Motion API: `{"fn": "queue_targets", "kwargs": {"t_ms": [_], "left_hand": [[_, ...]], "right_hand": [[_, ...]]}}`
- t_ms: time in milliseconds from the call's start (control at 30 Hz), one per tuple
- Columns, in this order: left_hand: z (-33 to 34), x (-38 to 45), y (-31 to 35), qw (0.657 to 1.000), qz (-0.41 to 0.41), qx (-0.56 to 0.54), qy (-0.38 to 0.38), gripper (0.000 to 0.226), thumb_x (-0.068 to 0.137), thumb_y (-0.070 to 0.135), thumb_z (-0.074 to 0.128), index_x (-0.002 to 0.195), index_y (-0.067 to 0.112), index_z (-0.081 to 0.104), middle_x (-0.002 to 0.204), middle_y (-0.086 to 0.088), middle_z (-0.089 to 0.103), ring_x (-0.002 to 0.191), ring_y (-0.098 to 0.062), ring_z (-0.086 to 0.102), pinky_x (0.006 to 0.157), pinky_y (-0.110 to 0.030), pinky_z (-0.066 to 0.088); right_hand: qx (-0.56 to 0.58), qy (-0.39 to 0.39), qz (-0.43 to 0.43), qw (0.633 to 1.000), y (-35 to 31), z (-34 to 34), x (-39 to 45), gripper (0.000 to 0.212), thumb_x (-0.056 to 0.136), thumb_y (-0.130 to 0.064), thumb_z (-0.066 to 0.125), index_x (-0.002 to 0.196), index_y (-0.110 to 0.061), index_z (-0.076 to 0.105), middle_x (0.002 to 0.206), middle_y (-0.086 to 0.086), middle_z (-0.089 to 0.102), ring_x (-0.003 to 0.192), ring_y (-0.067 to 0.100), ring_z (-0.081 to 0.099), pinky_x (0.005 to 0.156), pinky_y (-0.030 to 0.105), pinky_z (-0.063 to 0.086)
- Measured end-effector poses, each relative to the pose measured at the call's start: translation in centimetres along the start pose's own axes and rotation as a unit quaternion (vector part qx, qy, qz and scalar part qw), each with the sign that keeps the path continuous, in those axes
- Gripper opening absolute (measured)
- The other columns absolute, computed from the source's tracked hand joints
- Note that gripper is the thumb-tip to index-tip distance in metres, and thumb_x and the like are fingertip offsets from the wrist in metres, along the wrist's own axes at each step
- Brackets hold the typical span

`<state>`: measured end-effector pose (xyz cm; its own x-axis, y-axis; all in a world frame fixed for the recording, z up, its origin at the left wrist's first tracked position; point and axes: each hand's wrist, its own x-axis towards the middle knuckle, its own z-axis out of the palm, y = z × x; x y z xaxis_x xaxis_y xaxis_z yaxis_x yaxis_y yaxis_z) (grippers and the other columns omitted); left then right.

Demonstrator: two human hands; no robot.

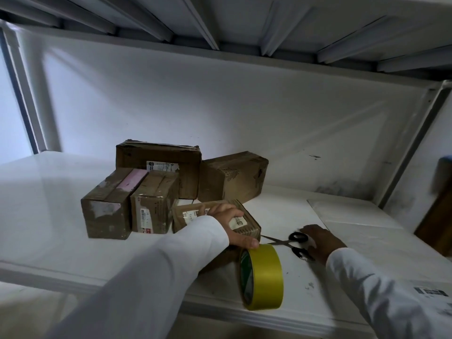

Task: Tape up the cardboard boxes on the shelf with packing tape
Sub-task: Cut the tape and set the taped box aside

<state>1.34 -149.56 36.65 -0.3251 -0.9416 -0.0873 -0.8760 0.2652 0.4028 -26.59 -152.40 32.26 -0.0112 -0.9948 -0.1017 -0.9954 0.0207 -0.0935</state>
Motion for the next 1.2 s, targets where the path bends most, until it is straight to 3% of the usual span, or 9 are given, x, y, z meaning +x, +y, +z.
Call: {"fn": "queue_targets", "kwargs": {"t_ms": [167,333,400,500,633,767,867,1000,1200], "left_hand": [[0.0,-0.1,0.0,1.0,-0.003,0.001,-0.003,0.081,0.076,0.066,0.061,0.143,0.032,0.031,0.153,0.006,0.02,0.144,-0.019,0.01,0.117,-0.049,-0.005],[0.0,-0.4,0.1,1.0,0.002,-0.003,0.005,0.08,0.077,0.065,0.061,0.143,0.031,0.032,0.153,0.006,0.02,0.143,-0.019,0.011,0.116,-0.047,-0.005],[0.0,-0.5,0.2,1.0,0.003,-0.006,0.004,0.081,0.077,0.064,0.061,0.144,0.03,0.031,0.154,0.006,0.02,0.143,-0.019,0.011,0.115,-0.046,-0.003],[0.0,-0.5,0.2,1.0,0.006,0.004,0.005,0.08,0.077,0.065,0.06,0.144,0.031,0.031,0.154,0.006,0.02,0.143,-0.019,0.011,0.116,-0.048,-0.004],[0.0,-0.3,0.0,1.0,0.008,0.012,0.001,0.082,0.076,0.068,0.059,0.144,0.031,0.031,0.154,0.006,0.02,0.143,-0.019,0.012,0.116,-0.051,-0.006],[0.0,-0.4,0.1,1.0,0.01,0.003,0.008,0.082,0.077,0.065,0.06,0.144,0.029,0.031,0.153,0.006,0.021,0.143,-0.019,0.014,0.116,-0.047,-0.004],[0.0,-0.5,0.1,1.0,0.011,0.001,0.01,0.081,0.077,0.065,0.06,0.144,0.029,0.031,0.153,0.006,0.022,0.142,-0.019,0.014,0.116,-0.046,-0.002],[0.1,-0.5,0.0,1.0,0.011,-0.001,0.016,0.081,0.076,0.065,0.06,0.144,0.03,0.031,0.152,0.007,0.022,0.142,-0.018,0.014,0.115,-0.045,-0.004],[0.1,-0.4,0.0,1.0,0.011,0.005,0.005,0.083,0.076,0.066,0.059,0.145,0.03,0.03,0.153,0.006,0.021,0.143,-0.019,0.013,0.115,-0.049,-0.009]], "right_hand": [[-0.101,-0.075,-0.009,0.992,-1.6,-0.4,0.6,0.043,0.085,-0.041,0.053,0.128,-0.035,0.051,0.132,-0.001,0.053,0.116,0.023,0.053,0.094,0.027,0.045],[-0.174,-0.096,0.085,0.976,-1.6,-1.9,0.5,0.044,0.072,-0.044,0.071,0.107,-0.019,0.062,0.104,0.001,0.065,0.094,0.019,0.062,0.076,0.024,0.048],[-0.146,-0.101,0.102,0.979,-1.1,-2.7,0.1,0.034,0.071,-0.043,0.07,0.093,-0.017,0.066,0.085,0.0,0.066,0.079,0.017,0.063,0.071,0.024,0.049],[0.067,-0.136,0.124,0.981,-0.1,-4.9,-0.6,0.021,0.078,-0.032,0.067,0.071,-0.013,0.065,0.065,0.0,0.062,0.058,0.014,0.057,0.056,0.021,0.05],[0.233,-0.261,0.046,0.936,-0.3,-9.1,-2.1,0.022,0.071,-0.034,0.07,0.087,-0.019,0.065,0.072,-0.005,0.061,0.053,0.007,0.048,0.05,0.017,0.047],[0.09,-0.4,-0.043,0.911,-2.5,-10.9,-3.0,0.057,0.045,-0.048,0.066,0.099,-0.028,0.061,0.074,-0.014,0.061,0.059,0.004,0.05,0.054,0.017,0.046],[0.032,-0.405,-0.063,0.912,-4.0,-10.7,-2.3,0.06,0.041,-0.05,0.063,0.099,-0.034,0.061,0.065,-0.021,0.06,0.066,0.004,0.05,0.056,0.015,0.044],[0.04,-0.415,-0.076,0.906,-4.0,-10.7,-1.8,0.065,0.042,-0.054,0.064,0.104,-0.034,0.059,0.084,-0.016,0.06,0.071,0.003,0.05,0.058,0.014,0.043],[0.063,-0.439,-0.072,0.894,-3.8,-10.2,-0.8,0.081,0.036,-0.064,0.073,0.108,-0.031,0.057,0.086,-0.014,0.057,0.067,0.002,0.048,0.062,0.014,0.042]]}}
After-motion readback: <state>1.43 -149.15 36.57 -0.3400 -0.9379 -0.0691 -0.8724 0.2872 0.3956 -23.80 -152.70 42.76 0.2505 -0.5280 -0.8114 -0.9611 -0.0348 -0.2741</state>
